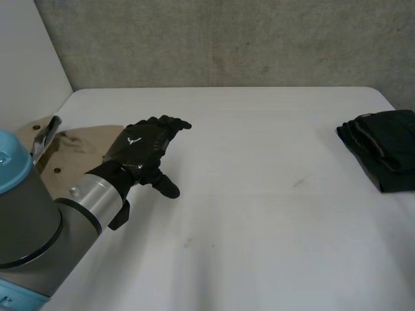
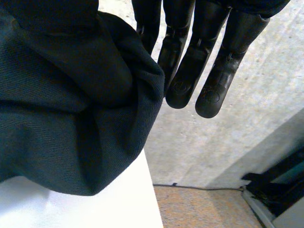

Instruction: Fold the laundry.

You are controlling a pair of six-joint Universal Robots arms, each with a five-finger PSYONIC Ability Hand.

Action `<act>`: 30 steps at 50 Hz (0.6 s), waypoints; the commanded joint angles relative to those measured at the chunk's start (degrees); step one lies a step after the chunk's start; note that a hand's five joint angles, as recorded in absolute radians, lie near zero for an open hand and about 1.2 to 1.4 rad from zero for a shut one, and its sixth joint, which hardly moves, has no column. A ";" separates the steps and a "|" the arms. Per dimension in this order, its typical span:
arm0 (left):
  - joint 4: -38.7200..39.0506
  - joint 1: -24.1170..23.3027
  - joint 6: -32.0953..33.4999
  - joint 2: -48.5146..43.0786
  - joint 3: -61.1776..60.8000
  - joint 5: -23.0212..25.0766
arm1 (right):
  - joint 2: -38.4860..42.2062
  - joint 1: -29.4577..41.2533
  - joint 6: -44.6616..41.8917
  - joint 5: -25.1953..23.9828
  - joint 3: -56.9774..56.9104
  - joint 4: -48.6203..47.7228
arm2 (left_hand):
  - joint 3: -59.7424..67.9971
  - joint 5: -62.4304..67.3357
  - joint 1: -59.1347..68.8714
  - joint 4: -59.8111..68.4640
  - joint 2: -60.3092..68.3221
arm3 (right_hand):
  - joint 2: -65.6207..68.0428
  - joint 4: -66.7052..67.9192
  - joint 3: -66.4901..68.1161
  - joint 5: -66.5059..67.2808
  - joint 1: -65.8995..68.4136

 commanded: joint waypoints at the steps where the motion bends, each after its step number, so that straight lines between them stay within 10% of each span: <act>1: -0.15 0.00 -0.05 0.29 -0.02 0.00 | -6.12 -0.24 0.57 -3.43 8.67 0.01 | -0.93 -0.36 -1.02 -0.65 -0.65 | 12.72 12.12 12.41 13.12 24.53; 4: -0.15 0.00 -0.13 0.55 -0.02 0.00 | -7.71 -0.42 0.48 -3.61 10.70 -0.25 | -0.93 -0.36 -1.02 -0.65 -0.65 | 4.42 3.82 4.11 4.83 16.23; 8: -0.15 0.00 -0.13 0.64 -0.02 0.00 | -8.77 -0.60 -0.22 -3.17 11.33 -0.51 | -0.93 -0.36 -1.02 -0.65 -0.65 | -57.28 -57.88 -57.59 -56.88 -45.47; 21: -0.33 0.09 0.04 1.61 -0.02 -0.09 | -9.30 -5.95 -21.21 -1.94 11.33 1.07 | -1.60 -1.04 -1.69 -1.32 -1.33 | -57.28 -57.88 -57.59 -56.88 -45.47; 30: -0.24 1.40 0.57 3.37 0.24 -0.09 | -12.55 -10.53 -43.98 7.46 7.03 -1.38 | -2.61 -2.05 -2.70 -2.33 -2.34 | -57.28 -57.88 -57.59 -56.88 -45.47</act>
